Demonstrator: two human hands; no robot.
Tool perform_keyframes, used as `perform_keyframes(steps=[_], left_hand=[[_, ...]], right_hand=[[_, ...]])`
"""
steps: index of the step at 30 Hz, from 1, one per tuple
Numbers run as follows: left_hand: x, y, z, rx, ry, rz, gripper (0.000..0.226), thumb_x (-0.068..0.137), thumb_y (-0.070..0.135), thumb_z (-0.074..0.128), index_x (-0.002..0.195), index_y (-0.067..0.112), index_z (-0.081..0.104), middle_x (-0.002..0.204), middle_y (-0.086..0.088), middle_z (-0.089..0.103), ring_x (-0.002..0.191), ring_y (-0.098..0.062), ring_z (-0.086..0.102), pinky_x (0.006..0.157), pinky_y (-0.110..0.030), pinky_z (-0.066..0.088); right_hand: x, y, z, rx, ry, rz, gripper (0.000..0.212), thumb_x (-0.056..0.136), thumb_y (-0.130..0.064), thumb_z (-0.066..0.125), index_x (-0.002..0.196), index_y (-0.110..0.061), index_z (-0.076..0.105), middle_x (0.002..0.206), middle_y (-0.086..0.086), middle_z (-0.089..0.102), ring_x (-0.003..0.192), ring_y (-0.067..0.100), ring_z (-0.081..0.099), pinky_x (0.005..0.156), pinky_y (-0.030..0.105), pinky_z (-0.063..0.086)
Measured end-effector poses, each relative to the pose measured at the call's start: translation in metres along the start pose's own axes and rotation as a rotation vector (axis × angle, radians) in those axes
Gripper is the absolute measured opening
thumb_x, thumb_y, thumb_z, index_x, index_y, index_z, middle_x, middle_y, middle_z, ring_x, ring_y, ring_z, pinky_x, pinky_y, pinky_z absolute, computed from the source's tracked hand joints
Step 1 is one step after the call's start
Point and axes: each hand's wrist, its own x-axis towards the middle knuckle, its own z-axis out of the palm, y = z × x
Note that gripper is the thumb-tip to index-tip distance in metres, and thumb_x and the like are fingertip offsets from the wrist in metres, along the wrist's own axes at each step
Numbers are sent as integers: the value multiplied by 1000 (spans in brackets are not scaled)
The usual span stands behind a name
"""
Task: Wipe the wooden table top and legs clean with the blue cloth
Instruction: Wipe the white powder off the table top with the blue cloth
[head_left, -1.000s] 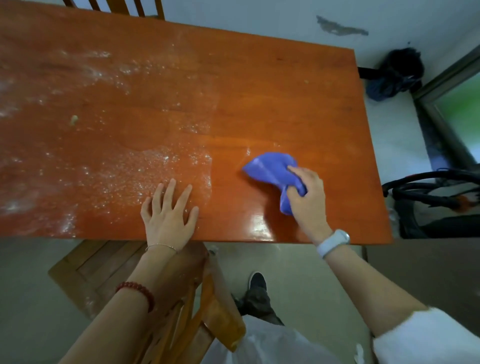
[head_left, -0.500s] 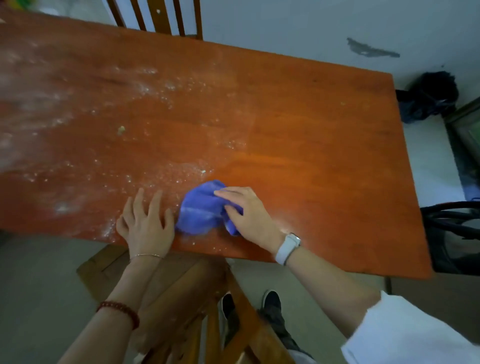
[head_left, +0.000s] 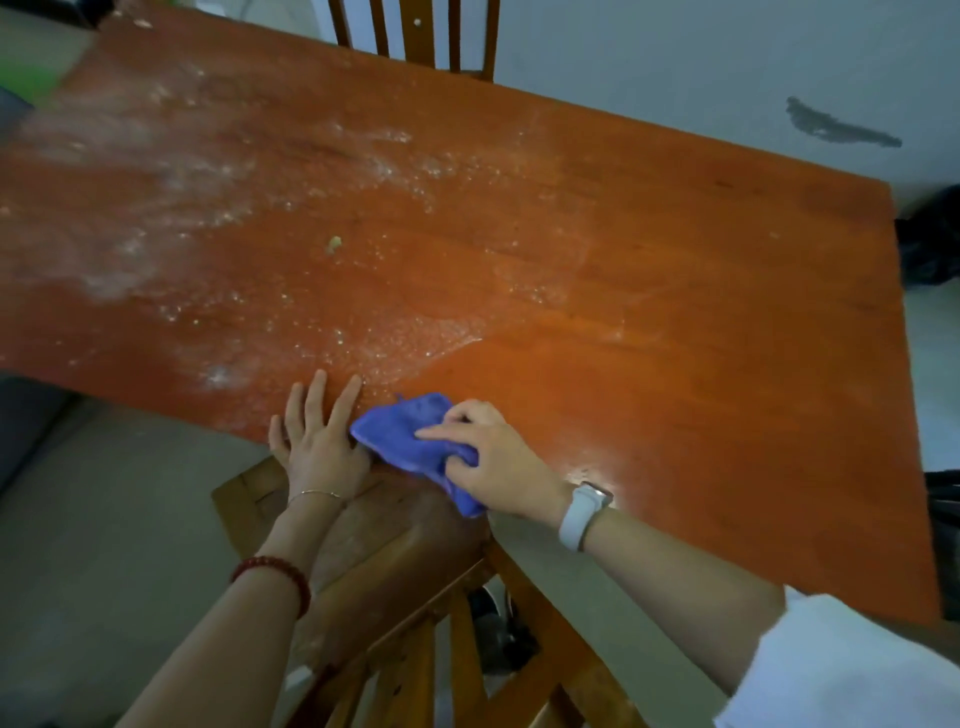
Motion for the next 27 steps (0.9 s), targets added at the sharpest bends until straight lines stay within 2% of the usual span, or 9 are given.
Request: perform_keyframes(steps=[3,6,9,11,15,17,19,22,27], left_hand=[[3,0,-1,-27,-14,-7,48,92,36,43,138,38,31,155,4,6,141,-17,-7,112,-42,-8],[3,-1,0,-40,-31,-6,46,93,42,39,138,39,31,155,5,5,141,-16,-8,112,-41,-10],[6,-4,-3,-33,-75,-4,45,94,42,36,138,42,27,155,8,2,141,-14,-10,112,-40,-10],[8,-8,-10,-19,-119,19,44,95,42,34,138,43,26,155,9,3,141,-14,-8,113,-41,-5],[7,-34,-30,-1,-92,133,43,95,35,37,138,33,34,153,3,18,141,-19,8,112,-44,9],[6,-54,-40,11,-43,142,44,94,37,37,138,31,34,152,-1,20,140,-23,9,112,-47,10],[8,-77,-48,69,-47,137,49,94,45,35,141,33,27,154,-3,12,142,-24,2,112,-49,7],[10,-106,-55,132,-114,107,55,93,49,34,143,36,17,156,1,-1,142,-22,-7,113,-52,6],[14,-115,-64,46,-199,99,53,93,49,36,142,38,21,155,8,-3,142,-18,-8,112,-54,10]], right_hand=[[1,23,-41,35,513,158,51,72,-28,39,113,-11,64,105,14,51,105,29,47,96,24,30],[10,51,-77,-73,871,475,45,81,-19,47,125,-12,55,116,20,45,110,37,41,96,31,28],[27,47,-61,-342,670,701,48,88,-14,49,136,-20,42,129,16,36,115,37,34,94,43,34],[36,30,-34,-484,382,454,49,86,-17,47,134,-24,44,127,13,37,114,34,34,94,42,36],[40,-17,-8,-246,-234,144,45,86,-8,44,129,-20,52,118,14,44,111,26,38,96,34,29],[35,-29,-19,-177,-66,184,45,79,-10,46,122,-13,58,107,17,56,100,21,48,83,27,35],[28,-33,-35,-124,287,305,58,64,-22,42,116,-9,62,101,15,63,93,17,51,78,22,36],[13,-31,-48,-183,646,686,52,77,-21,47,128,-16,52,128,19,48,119,33,43,103,36,32],[8,-34,-7,-54,646,1186,50,87,-23,52,135,-17,38,143,18,19,130,38,25,106,43,31]])
